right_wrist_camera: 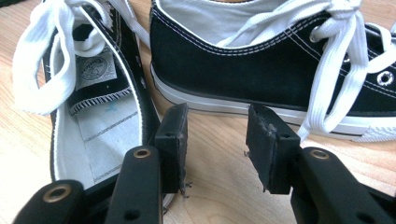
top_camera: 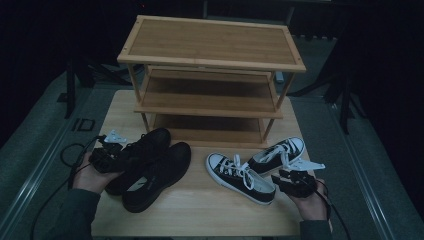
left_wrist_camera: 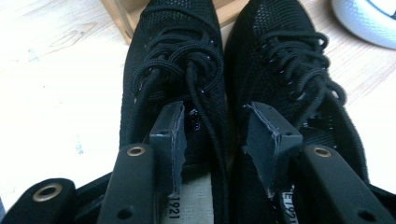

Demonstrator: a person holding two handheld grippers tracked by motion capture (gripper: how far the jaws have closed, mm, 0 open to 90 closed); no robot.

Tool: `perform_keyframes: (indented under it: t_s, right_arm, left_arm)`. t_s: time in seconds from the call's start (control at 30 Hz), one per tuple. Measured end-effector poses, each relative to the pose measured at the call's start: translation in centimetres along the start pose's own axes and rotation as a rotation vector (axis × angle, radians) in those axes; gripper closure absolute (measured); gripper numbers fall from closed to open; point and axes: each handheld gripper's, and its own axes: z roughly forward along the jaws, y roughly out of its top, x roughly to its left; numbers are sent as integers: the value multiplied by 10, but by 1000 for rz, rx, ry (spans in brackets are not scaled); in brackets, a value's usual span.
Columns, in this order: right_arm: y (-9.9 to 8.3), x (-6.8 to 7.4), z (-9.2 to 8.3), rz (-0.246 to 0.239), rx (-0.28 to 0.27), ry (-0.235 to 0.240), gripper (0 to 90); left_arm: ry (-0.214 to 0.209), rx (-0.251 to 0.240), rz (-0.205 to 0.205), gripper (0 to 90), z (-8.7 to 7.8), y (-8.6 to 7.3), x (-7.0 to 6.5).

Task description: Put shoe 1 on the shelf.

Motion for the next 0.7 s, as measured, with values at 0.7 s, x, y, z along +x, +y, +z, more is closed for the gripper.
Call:
perform_keyframes:
  t_s: [0.7]
  right_arm:
    - [-3, 1, 2, -2, 3, 8, 575]
  left_arm:
    - [-45, -24, 128, 875, 12, -2, -11]
